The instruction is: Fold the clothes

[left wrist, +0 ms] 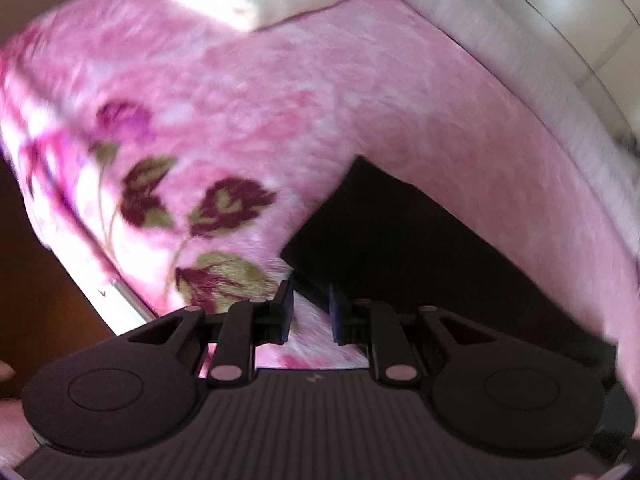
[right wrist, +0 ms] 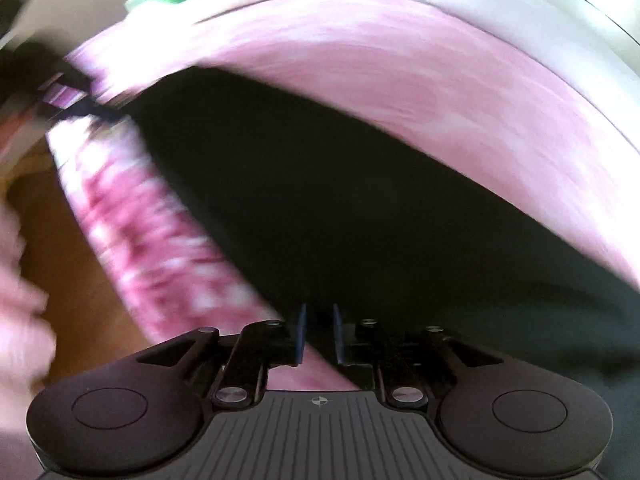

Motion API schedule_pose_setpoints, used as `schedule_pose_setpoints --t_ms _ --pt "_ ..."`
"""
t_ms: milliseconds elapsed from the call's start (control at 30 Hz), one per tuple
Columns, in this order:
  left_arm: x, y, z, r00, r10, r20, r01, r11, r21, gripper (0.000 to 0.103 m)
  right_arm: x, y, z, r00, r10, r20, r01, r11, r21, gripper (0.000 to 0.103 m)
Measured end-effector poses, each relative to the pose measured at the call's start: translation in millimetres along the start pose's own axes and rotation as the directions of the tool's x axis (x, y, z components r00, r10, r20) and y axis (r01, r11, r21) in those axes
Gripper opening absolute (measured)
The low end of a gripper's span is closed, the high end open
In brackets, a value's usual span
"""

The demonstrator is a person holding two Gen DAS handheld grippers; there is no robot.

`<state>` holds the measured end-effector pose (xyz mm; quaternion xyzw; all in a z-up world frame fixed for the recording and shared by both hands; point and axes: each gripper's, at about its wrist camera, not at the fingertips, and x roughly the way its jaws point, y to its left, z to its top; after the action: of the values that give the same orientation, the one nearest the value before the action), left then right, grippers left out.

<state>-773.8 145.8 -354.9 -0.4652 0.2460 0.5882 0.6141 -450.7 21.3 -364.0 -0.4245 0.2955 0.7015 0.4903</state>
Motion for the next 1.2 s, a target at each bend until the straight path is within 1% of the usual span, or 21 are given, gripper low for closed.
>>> schedule_pose_setpoints --t_ms 67,100,167,233,300,367,433,467,533,600,700,800,867,933,967,1000,1033,1100,1133,1167,1200 --pt "-5.3 -25.4 -2.0 0.999 -0.043 -0.010 0.043 0.997 0.061 0.014 -9.9 -42.2 -14.7 1.000 -0.029 -0.004 0.029 0.982 0.188 0.016" --pt "-5.9 -40.7 -5.2 0.998 -0.067 -0.021 0.069 0.994 0.087 0.014 -15.3 -65.7 -23.8 0.999 -0.040 -0.008 0.040 0.956 0.290 0.016" --pt "-1.6 -72.8 -14.7 0.993 -0.114 -0.040 0.118 0.985 0.124 0.014 -27.5 -113.5 -44.5 0.998 -0.060 -0.014 0.059 0.871 0.487 0.016" --pt "6.4 -105.4 -27.1 0.987 -0.148 -0.063 0.155 0.978 0.138 0.014 -46.2 -164.3 -76.2 0.997 -0.078 0.001 0.056 0.736 0.674 0.016" --pt "14.5 -136.1 -40.0 0.980 -0.182 -0.082 0.191 0.973 0.126 0.014 -67.2 -211.3 -112.0 0.994 -0.100 0.032 0.032 0.579 0.814 0.016" --pt "20.4 -163.9 -53.7 0.973 -0.210 -0.099 0.221 0.969 0.112 0.014 -91.3 -254.0 -153.2 0.986 -0.148 0.073 -0.004 0.423 0.906 0.016" --pt "25.3 -186.8 -66.6 0.968 -0.223 -0.116 0.235 0.966 0.107 0.014 -115.7 -294.2 -194.7 0.972 -0.209 0.105 -0.045 0.273 0.961 0.016" --pt "27.2 -196.8 -73.0 0.967 -0.226 -0.122 0.239 0.965 0.107 0.014 -125.2 -309.6 -210.5 0.965 -0.236 0.110 -0.056 0.224 0.973 0.018" --pt "28.4 -215.0 -84.6 0.965 -0.225 -0.134 0.240 0.965 0.109 0.014 -140.0 -335.4 -236.0 0.953 -0.280 0.112 -0.072 0.150 0.986 0.023" --pt "31.2 -229.4 -93.6 0.965 -0.218 -0.143 0.234 0.967 0.102 0.014 -152.6 -359.6 -259.3 0.942 -0.317 0.111 -0.090 0.083 0.993 0.031" --pt "31.9 -241.9 -103.5 0.966 -0.215 -0.147 0.228 0.971 0.079 0.014 -156.4 -383.5 -279.1 0.937 -0.328 0.122 -0.121 0.023 0.992 0.033" --pt "30.2 -249.7 -111.2 0.968 -0.203 -0.150 0.215 0.974 0.073 0.014 -150.2 -395.4 -293.3 0.943 -0.301 0.140 -0.159 -0.042 0.986 0.033" --pt "28.5 -252.6 -115.3 0.969 -0.193 -0.152 0.206 0.975 0.077 0.014 -146.2 -402.1 -303.0 0.947 -0.285 0.151 -0.179 -0.075 0.981 0.033" --pt "27.3 -252.7 -118.3 0.971 -0.180 -0.158 0.194 0.978 0.078 0.014 -142.6 -407.4 -306.0 0.951 -0.268 0.152 -0.179 -0.077 0.981 0.033" --pt "27.1 -252.2 -119.3 0.971 -0.176 -0.162 0.191 0.979 0.077 0.014 -142.4 -408.7 -306.3 0.953 -0.264 0.152 -0.175 -0.065 0.982 0.031" --pt "26.2 -251.3 -120.6 0.971 -0.174 -0.164 0.188 0.979 0.072 0.014 -142.1 -410.0 -306.6 0.954 -0.259 0.152 -0.171 -0.054 0.984 0.017" --pt "25.1 -250.3 -122.0 0.971 -0.173 -0.167 0.186 0.980 0.068 0.014 -141.7 -410.9 -306.6 0.956 -0.252 0.152 -0.168 -0.043 0.985 0.014" --pt "22.4 -246.9 -124.6 0.971 -0.170 -0.171 0.180 0.983 0.046 0.014 -141.2 -412.0 -305.9 0.961 -0.233 0.152 -0.163 -0.028 0.986 0.014" --pt "20.7 -243.9 -125.8 0.970 -0.168 -0.173 0.175 0.984 0.026 0.016 -143.4 -413.5 -306.6 0.962 -0.226 0.152 -0.163 -0.033 0.986 0.014" --pt "19.1 -240.9 -127.0 0.970 -0.167 -0.174 0.171 0.985 0.005 0.018 -146.6 -414.4 -308.0 0.963 -0.221 0.156 -0.169 -0.039 0.985 0.016" --pt "18.4 -236.9 -128.7 0.969 -0.173 -0.176 0.170 0.985 -0.028 0.024 -149.5 -415.0 -309.5 0.963 -0.215 0.160 -0.174 -0.045 0.984 0.022"
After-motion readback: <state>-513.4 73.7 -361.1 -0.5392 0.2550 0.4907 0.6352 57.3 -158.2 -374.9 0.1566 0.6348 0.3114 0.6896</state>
